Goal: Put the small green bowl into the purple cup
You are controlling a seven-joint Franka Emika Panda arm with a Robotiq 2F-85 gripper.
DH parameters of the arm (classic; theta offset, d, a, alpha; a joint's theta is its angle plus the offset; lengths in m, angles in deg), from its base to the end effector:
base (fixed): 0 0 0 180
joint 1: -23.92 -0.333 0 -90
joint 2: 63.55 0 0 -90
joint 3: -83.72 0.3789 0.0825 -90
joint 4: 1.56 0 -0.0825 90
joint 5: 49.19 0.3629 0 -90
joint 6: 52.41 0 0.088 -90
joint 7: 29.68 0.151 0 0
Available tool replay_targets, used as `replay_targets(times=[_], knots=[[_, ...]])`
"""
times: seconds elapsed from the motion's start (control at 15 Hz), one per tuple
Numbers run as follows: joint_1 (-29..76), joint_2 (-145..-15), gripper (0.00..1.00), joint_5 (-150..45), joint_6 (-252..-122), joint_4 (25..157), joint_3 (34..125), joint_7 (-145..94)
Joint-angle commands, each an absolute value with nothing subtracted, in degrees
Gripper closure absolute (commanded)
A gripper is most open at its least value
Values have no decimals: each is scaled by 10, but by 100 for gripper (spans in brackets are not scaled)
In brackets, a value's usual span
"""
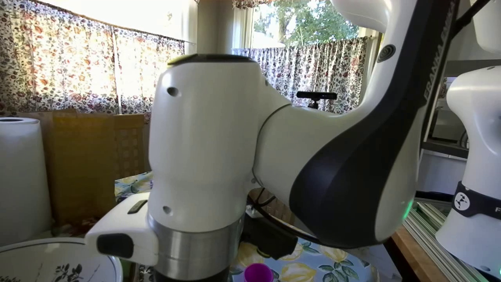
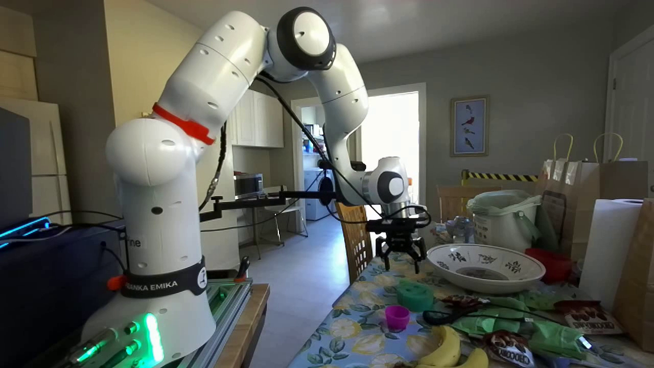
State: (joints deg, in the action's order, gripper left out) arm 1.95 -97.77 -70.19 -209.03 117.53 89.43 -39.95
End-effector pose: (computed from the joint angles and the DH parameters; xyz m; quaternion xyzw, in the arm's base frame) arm 0.5408 0.2906 0.1685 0.8818 0.4678 0.0409 0.0444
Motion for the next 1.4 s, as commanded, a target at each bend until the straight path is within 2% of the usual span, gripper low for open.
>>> replay_targets(times=[0.0, 1.33], knots=[[-3, -1005, 0, -742, -2099, 1150, 870, -372], [-9, -1042, 0, -744, -2141, 1128, 870, -374]])
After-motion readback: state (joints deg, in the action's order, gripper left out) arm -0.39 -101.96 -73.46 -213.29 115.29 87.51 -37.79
